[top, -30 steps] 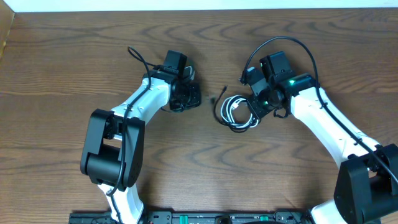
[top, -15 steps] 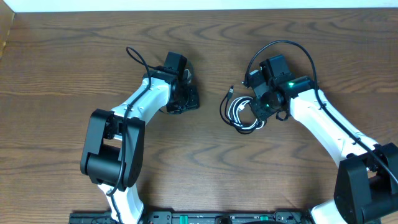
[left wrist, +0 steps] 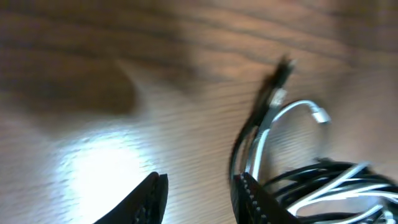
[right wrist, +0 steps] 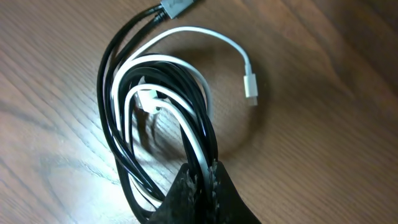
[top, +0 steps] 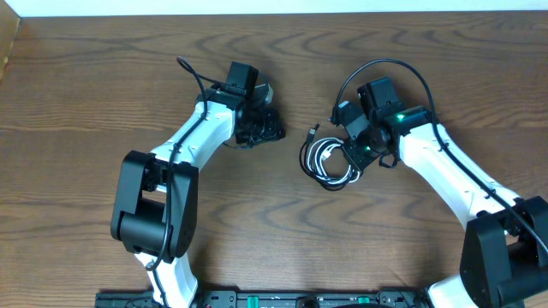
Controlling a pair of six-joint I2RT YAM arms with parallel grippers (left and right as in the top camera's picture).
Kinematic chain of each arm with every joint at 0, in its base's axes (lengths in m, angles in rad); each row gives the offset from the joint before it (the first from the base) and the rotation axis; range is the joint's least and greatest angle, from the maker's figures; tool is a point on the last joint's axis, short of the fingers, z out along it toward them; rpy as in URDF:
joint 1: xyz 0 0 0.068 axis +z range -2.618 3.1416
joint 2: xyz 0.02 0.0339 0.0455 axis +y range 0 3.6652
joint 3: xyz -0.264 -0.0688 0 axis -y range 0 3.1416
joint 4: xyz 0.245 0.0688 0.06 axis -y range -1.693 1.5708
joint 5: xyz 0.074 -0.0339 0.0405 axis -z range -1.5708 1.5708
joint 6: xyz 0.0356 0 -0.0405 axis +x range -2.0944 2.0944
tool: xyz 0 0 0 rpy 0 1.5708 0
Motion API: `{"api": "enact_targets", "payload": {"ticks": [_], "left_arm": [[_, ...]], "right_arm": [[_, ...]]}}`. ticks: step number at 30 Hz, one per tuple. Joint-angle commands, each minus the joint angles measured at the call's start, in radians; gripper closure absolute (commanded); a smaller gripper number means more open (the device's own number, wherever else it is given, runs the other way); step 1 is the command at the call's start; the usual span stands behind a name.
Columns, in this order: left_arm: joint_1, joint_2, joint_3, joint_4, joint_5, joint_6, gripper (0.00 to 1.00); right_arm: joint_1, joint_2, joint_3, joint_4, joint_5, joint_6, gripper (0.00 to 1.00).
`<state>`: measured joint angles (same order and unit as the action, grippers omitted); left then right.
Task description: Untangle cables
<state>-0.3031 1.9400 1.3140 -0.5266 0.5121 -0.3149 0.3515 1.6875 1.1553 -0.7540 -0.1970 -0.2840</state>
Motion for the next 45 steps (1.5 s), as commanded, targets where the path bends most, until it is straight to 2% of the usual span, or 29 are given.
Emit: {"api": "enact_targets", "payload": {"ticks": [1, 3, 5, 9, 14, 17, 25, 29, 35, 38, 45], "left_arm": [[-0.033, 0.011, 0.019, 0.016, 0.033, 0.021, 0.62], [-0.059, 0.011, 0.019, 0.017, 0.007, 0.051, 0.61], [-0.081, 0.011, 0.019, 0.016, -0.017, 0.084, 0.55], [-0.127, 0.013, 0.019, 0.016, -0.040, 0.225, 0.31], [-0.172, 0.017, 0.019, 0.019, -0.172, 0.291, 0.20], [-0.196, 0.032, 0.019, 0.018, -0.174, 0.333, 0.16], [-0.206, 0.114, 0.019, 0.037, -0.173, 0.351, 0.16], [-0.206, 0.136, 0.019, 0.039, -0.118, 0.348, 0.15], [-0.206, 0.164, 0.019, 0.034, -0.228, 0.253, 0.20], [-0.206, 0.165, 0.019, 0.034, -0.237, 0.238, 0.21], [-0.208, 0.165, 0.023, -0.083, -0.237, 0.243, 0.22]], "right_arm": [[-0.005, -0.016, -0.014, 0.000, 0.007, -0.002, 0.99], [-0.005, -0.016, -0.014, -0.007, 0.006, 0.016, 0.99], [-0.004, -0.016, -0.014, -0.018, -0.002, 0.021, 0.99], [-0.003, -0.016, -0.015, -0.037, -0.023, 0.021, 0.99], [-0.003, -0.016, -0.015, -0.044, -0.036, 0.020, 0.99], [-0.003, -0.016, -0.015, -0.043, -0.081, -0.010, 0.99], [-0.003, -0.016, -0.015, -0.043, -0.094, -0.013, 0.99], [-0.003, -0.016, -0.015, -0.042, -0.094, -0.013, 0.99], [-0.003, -0.016, -0.015, -0.043, -0.094, -0.013, 0.99], [-0.003, -0.016, -0.015, -0.043, -0.094, -0.013, 0.99], [-0.003, -0.016, -0.015, -0.038, -0.105, -0.013, 0.99]]}}
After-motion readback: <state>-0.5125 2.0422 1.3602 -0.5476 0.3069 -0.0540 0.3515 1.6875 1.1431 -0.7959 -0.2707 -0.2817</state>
